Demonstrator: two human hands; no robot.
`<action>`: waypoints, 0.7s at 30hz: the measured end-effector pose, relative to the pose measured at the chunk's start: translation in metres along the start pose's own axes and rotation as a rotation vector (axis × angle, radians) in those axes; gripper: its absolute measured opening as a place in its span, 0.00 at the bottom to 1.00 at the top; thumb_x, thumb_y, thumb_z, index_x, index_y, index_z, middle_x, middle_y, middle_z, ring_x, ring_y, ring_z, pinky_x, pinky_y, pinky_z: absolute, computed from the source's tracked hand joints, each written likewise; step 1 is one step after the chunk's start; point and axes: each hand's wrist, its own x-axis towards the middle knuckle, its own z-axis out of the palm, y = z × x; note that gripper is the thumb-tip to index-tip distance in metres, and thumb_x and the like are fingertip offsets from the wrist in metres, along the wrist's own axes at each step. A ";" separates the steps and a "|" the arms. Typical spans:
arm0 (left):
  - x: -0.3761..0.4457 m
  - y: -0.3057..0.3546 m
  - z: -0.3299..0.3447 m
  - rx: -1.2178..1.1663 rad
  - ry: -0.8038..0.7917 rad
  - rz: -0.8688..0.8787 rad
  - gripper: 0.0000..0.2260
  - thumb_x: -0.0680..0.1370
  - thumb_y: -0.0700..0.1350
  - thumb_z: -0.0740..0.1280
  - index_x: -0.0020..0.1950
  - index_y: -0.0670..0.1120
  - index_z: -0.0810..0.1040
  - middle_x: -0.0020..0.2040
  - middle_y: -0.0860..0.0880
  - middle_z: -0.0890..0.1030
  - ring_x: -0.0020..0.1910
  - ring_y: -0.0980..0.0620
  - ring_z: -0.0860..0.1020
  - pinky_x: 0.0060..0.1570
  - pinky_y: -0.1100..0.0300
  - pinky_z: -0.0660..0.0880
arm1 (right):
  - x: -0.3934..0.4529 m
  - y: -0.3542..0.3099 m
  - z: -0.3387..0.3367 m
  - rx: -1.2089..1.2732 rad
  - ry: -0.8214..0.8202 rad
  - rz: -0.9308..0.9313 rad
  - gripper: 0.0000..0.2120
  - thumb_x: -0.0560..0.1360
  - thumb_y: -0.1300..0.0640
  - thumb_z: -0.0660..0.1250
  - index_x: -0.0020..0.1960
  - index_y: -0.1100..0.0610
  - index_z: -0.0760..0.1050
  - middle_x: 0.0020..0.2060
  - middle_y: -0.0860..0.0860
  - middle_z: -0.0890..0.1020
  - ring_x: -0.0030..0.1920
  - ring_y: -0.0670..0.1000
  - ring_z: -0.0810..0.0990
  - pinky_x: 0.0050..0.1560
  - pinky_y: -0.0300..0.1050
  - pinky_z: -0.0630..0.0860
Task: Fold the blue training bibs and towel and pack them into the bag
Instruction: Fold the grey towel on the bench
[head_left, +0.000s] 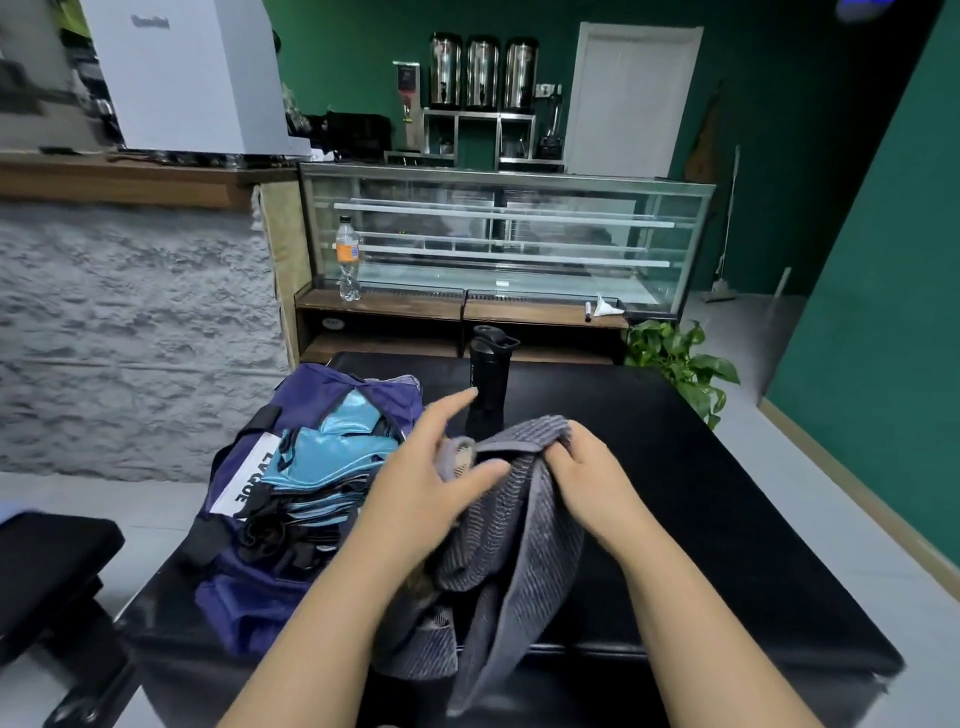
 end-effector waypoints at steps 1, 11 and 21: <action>0.000 0.001 0.006 0.051 -0.063 0.026 0.30 0.71 0.52 0.75 0.63 0.72 0.63 0.55 0.68 0.74 0.52 0.65 0.73 0.53 0.72 0.68 | -0.001 -0.008 0.003 -0.004 -0.041 -0.017 0.10 0.80 0.54 0.56 0.55 0.52 0.75 0.50 0.43 0.80 0.53 0.44 0.76 0.54 0.43 0.70; 0.016 -0.014 0.015 0.040 -0.044 -0.018 0.03 0.75 0.44 0.68 0.44 0.52 0.77 0.40 0.52 0.81 0.43 0.51 0.79 0.47 0.52 0.74 | -0.011 -0.011 0.004 -0.063 0.016 -0.041 0.11 0.70 0.68 0.60 0.36 0.53 0.65 0.31 0.46 0.72 0.32 0.44 0.68 0.31 0.38 0.62; 0.025 -0.025 0.002 -0.630 0.433 -0.344 0.11 0.78 0.35 0.61 0.47 0.50 0.79 0.42 0.42 0.81 0.39 0.45 0.77 0.42 0.50 0.73 | 0.004 0.053 -0.012 -0.169 0.202 0.193 0.03 0.74 0.60 0.63 0.42 0.54 0.74 0.38 0.46 0.78 0.39 0.47 0.75 0.32 0.31 0.66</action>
